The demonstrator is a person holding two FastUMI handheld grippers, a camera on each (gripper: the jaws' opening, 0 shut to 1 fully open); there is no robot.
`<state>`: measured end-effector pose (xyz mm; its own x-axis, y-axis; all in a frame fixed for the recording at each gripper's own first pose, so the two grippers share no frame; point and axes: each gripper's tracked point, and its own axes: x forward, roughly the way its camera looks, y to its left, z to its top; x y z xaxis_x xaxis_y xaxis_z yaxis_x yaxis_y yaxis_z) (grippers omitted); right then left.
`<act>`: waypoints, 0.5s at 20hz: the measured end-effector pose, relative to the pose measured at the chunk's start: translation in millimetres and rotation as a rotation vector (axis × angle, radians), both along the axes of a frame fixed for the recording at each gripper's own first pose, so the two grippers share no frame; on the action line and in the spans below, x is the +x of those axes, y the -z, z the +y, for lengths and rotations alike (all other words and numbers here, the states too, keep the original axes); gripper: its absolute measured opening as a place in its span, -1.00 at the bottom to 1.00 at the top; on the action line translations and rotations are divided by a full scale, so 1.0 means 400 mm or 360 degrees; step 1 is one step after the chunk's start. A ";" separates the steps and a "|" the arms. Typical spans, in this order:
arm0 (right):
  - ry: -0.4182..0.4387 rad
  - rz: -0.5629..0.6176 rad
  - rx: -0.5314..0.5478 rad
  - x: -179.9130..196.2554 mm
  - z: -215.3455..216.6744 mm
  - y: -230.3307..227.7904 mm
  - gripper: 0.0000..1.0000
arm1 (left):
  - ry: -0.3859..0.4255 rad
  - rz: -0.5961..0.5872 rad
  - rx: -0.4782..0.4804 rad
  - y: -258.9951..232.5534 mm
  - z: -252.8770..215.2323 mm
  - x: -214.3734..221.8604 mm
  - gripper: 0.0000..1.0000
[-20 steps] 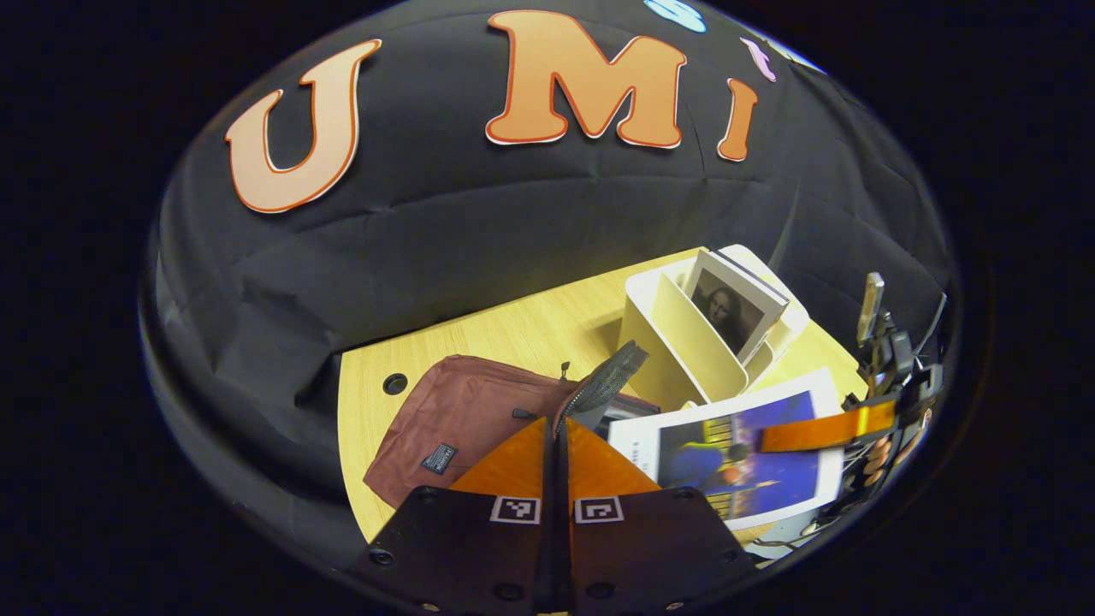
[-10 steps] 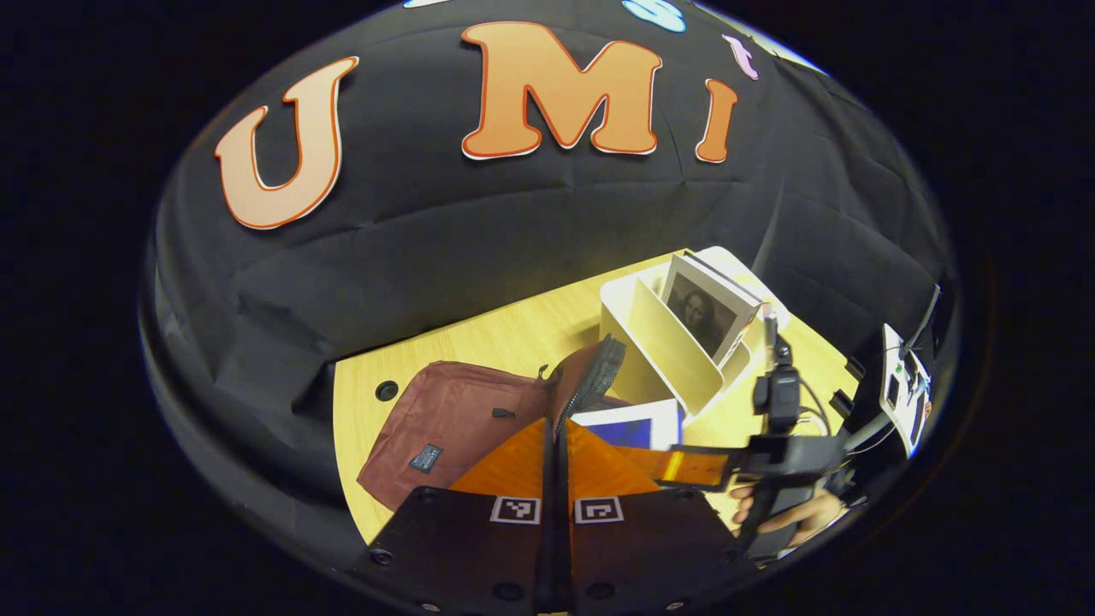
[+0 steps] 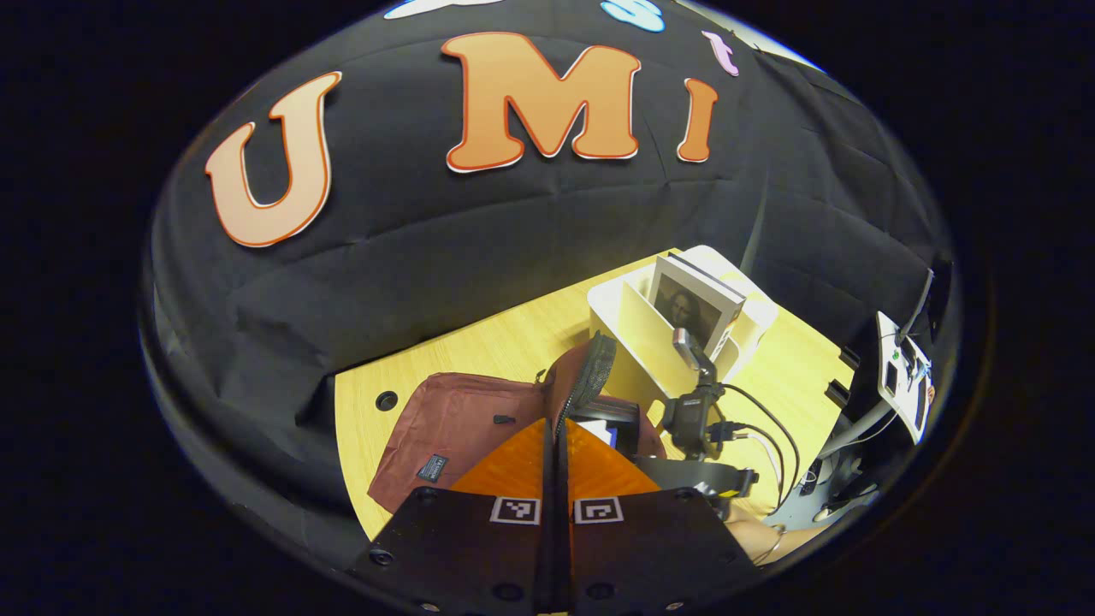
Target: Open the schoolbag, grab two books from the bookshelf and put them into the schoolbag.
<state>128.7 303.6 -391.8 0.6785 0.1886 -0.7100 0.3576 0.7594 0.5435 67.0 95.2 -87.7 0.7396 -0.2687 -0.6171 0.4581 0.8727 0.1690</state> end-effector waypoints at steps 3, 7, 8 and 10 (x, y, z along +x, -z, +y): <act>0.0014 0.0051 -0.0092 -0.026 -0.047 -0.018 0.95 | -0.0021 0.0022 -0.0023 0.015 0.014 0.002 -0.99; 0.0024 0.0063 -0.0162 -0.064 -0.116 -0.044 0.95 | -0.0026 0.0011 -0.0026 0.020 0.019 0.018 -0.99; 0.0029 0.0052 -0.0172 -0.071 -0.129 -0.056 0.95 | -0.0030 0.0008 -0.0025 0.019 0.024 0.019 -0.99; 0.0023 0.0035 -0.0209 -0.084 -0.158 -0.081 0.95 | -0.0036 0.0010 -0.0032 0.021 0.031 0.023 -0.99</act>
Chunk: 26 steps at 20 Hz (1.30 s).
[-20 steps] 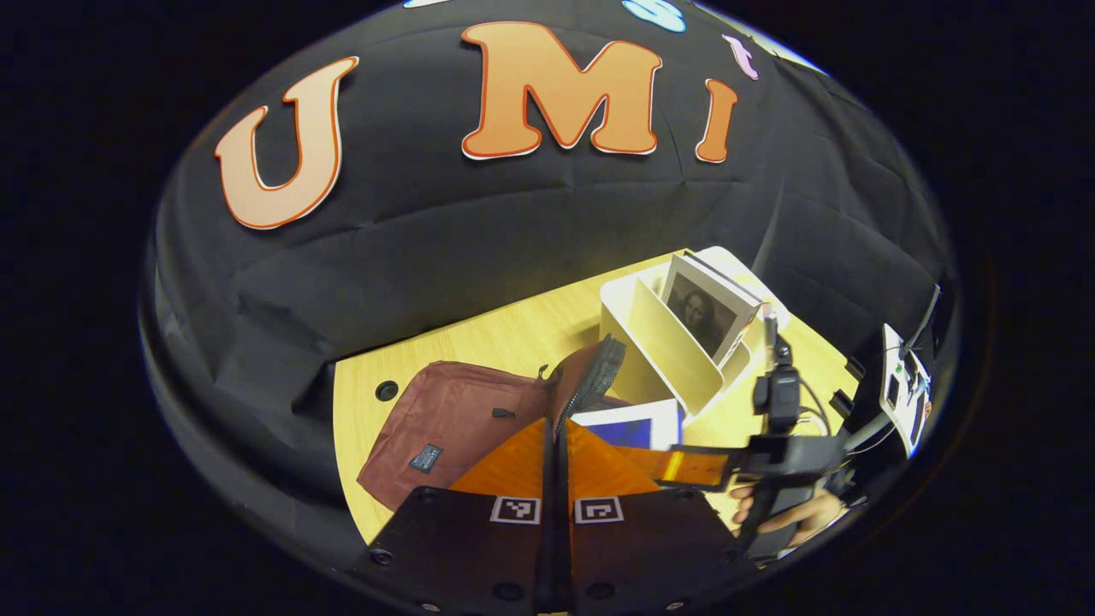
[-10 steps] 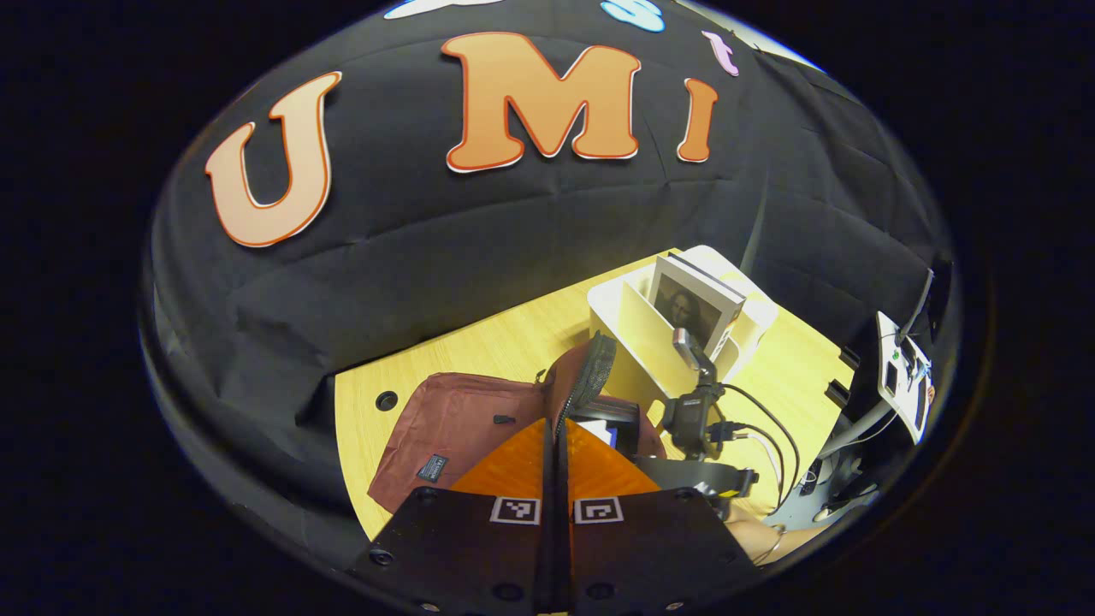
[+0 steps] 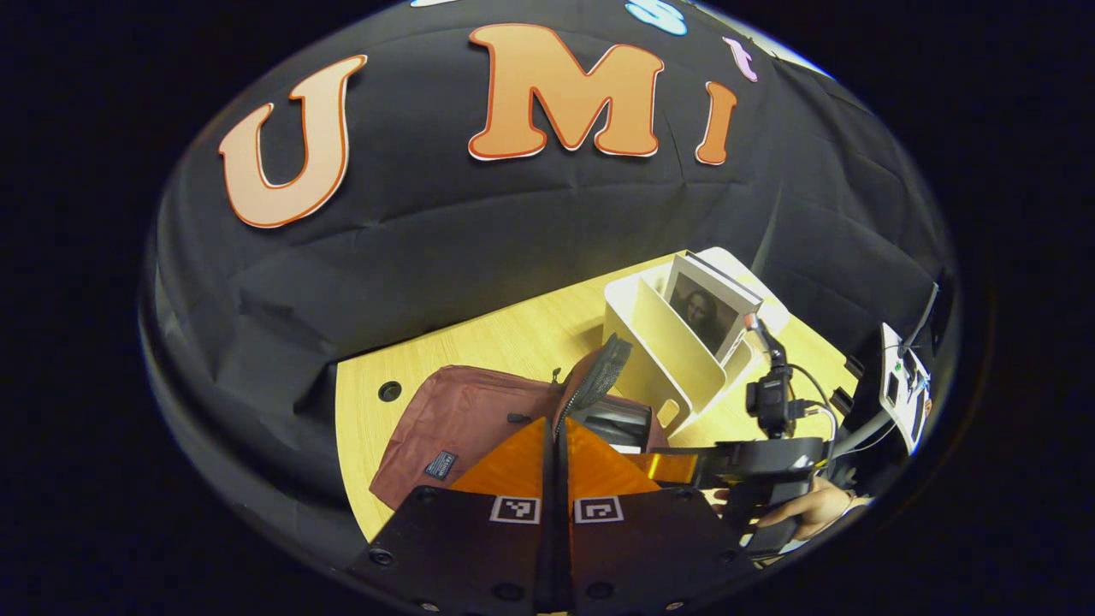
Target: Open the schoolbag, grab two books from the bookshelf and put them into the schoolbag.
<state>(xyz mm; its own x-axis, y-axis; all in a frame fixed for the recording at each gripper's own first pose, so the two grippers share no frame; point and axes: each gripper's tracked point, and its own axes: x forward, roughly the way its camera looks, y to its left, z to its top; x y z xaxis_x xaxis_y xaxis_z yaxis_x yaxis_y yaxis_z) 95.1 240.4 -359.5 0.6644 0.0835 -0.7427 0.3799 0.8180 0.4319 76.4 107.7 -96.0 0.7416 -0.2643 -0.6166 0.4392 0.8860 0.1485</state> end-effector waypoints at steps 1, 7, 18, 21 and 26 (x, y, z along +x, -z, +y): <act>-0.0014 0.0007 -0.0025 -0.012 -0.017 -0.008 0.95 | -0.0004 0.0002 -0.0004 0.005 0.003 0.002 -0.99; -0.0088 0.0058 -0.0250 -0.113 -0.165 -0.079 0.96 | -0.0009 0.0011 -0.0013 0.020 0.004 0.004 -0.99; -0.0411 0.0208 -0.0805 -0.137 -0.357 -0.453 0.96 | -0.0033 0.0034 -0.0009 0.048 0.024 0.007 -0.98; -0.0508 0.0212 -0.0996 -0.046 -0.369 -0.562 0.97 | -0.0045 0.0036 -0.0007 0.043 0.028 0.009 -0.99; -0.0663 0.0244 -0.1156 0.130 -0.325 -0.642 0.96 | -0.0051 0.0048 0.0029 0.054 0.039 0.008 -0.98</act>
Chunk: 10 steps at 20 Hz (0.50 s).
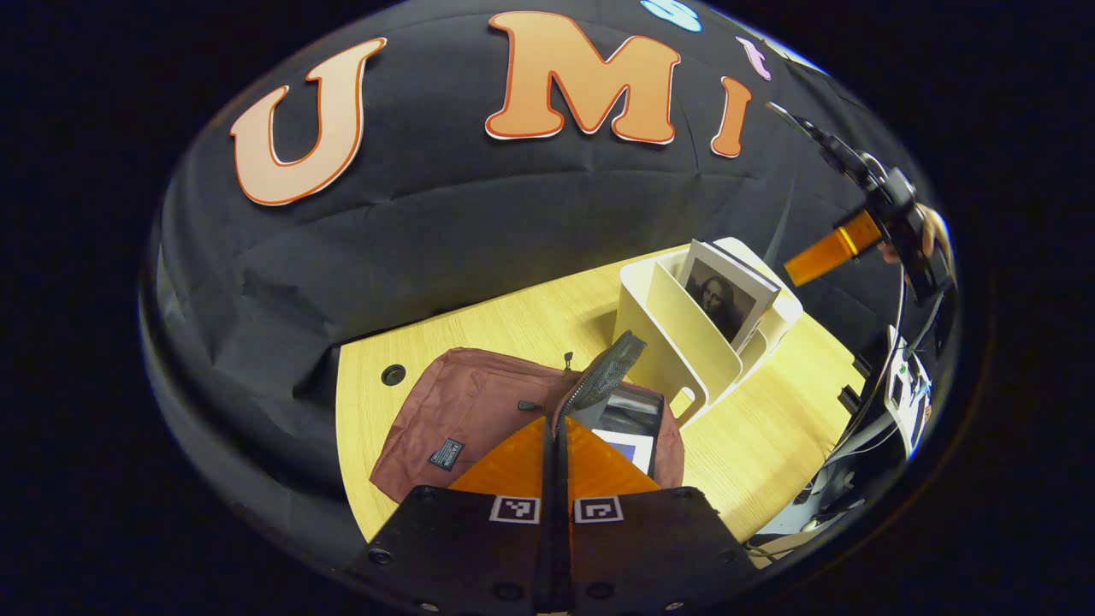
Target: Open the schoolbag, grab two books from the bookshelf and put them into the schoolbag.
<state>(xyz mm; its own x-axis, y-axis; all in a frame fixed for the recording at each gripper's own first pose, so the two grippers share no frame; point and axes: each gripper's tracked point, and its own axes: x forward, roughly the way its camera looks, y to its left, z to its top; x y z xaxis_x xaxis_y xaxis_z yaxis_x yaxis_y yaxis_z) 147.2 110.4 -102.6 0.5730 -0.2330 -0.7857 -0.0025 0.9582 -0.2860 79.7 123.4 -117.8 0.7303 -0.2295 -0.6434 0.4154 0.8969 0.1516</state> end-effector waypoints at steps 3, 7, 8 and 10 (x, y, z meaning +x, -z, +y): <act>0.0024 0.0086 -0.0054 0.101 -0.016 0.025 0.97 | -0.0010 0.0003 0.0019 0.004 0.005 0.006 -0.98; 0.0094 0.0258 -0.0185 0.170 -0.088 0.117 0.98 | -0.0039 0.0019 0.0024 0.014 0.019 0.009 -0.99; 0.0107 0.0289 -0.0203 0.181 -0.099 0.136 0.98 | -0.0042 0.0023 0.0019 0.014 0.021 0.006 -0.99; 0.0140 0.0333 -0.0191 0.199 -0.111 0.175 0.99 | -0.0056 0.0032 0.0021 0.018 0.030 0.010 -0.99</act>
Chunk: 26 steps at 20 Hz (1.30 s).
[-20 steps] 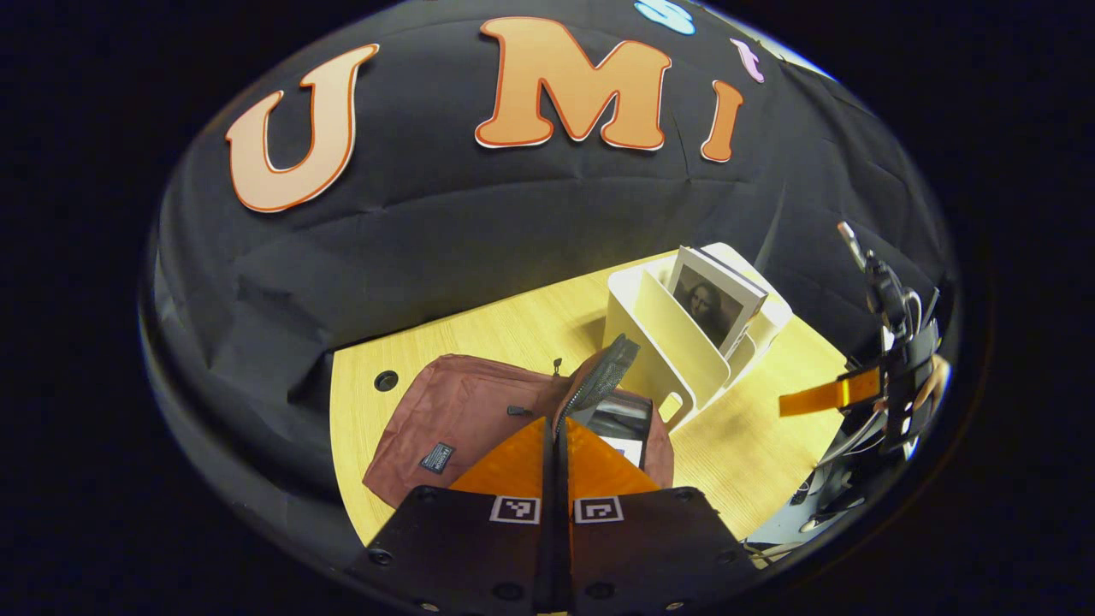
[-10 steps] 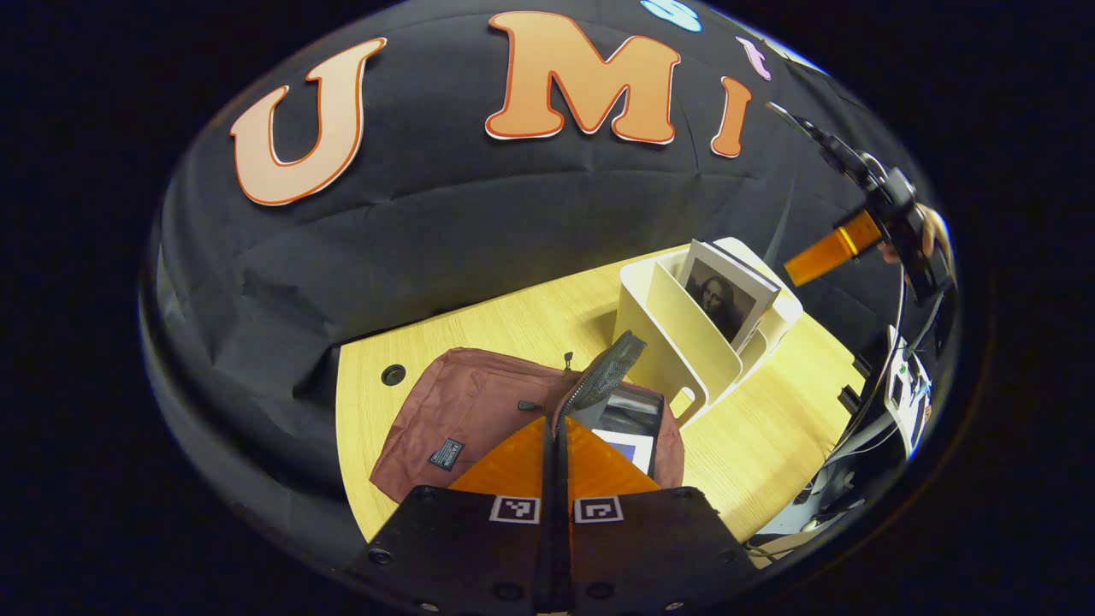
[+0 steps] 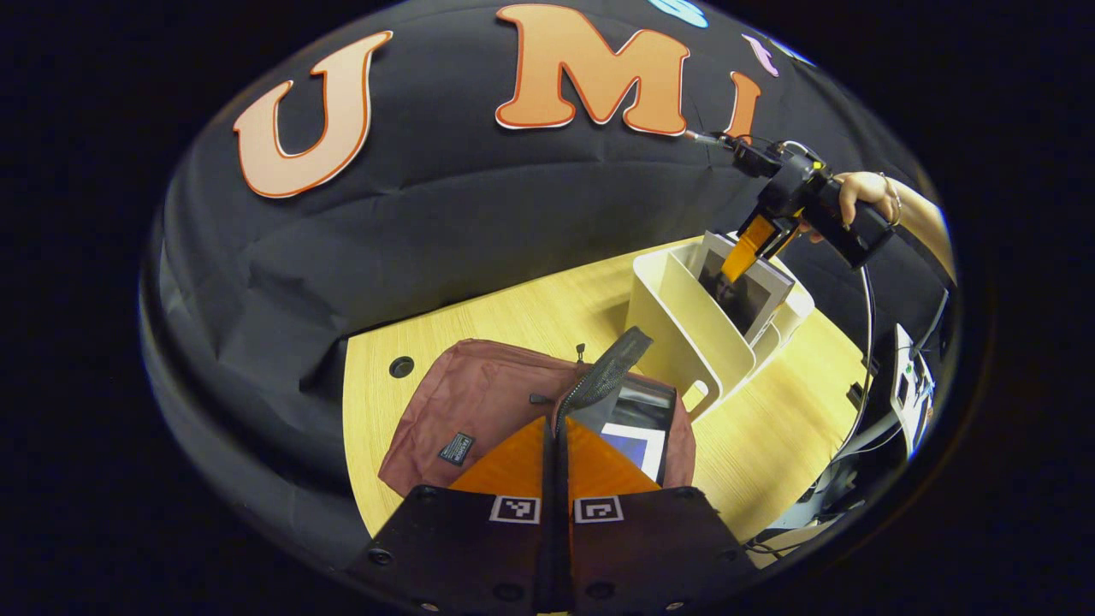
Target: Open the schoolbag, grab two books from the bookshelf and put them into the schoolbag.
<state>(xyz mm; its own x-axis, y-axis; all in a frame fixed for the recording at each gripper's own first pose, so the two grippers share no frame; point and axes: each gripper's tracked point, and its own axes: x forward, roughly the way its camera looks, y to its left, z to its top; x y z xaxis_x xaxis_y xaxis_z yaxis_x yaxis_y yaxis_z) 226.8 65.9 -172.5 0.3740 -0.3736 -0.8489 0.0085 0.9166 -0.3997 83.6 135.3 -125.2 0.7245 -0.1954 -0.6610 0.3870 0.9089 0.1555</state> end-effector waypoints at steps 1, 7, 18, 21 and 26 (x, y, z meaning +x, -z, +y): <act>0.0025 0.0010 0.0006 0.007 -0.006 0.014 0.98 | -0.0006 0.0004 0.0002 0.004 0.003 -0.001 -0.99; 0.0143 0.0045 0.0060 0.014 -0.031 0.071 -0.01 | -0.0027 0.0020 0.0002 0.016 0.009 0.002 -0.99; 0.0056 -0.0168 0.0048 -0.032 0.042 -0.166 -0.22 | -0.0006 0.0012 0.0006 0.022 0.002 0.004 -0.99; 0.0041 -0.0299 0.0088 -0.061 0.079 -0.277 -0.22 | 0.0010 0.0007 -0.0002 0.021 -0.004 0.000 -0.99; -0.0038 -0.0505 0.0151 -0.190 0.135 -0.428 -0.23 | 0.0034 0.0009 -0.0002 0.018 -0.004 -0.005 -0.99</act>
<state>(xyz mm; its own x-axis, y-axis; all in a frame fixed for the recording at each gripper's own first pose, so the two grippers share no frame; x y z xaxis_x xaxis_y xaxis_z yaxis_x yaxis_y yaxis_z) 150.8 119.7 -1.4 0.6329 -0.2865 -0.7193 0.0969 0.9510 -0.2935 81.5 133.5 -132.4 0.7163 -0.2114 -0.6650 0.4072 0.9006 0.1522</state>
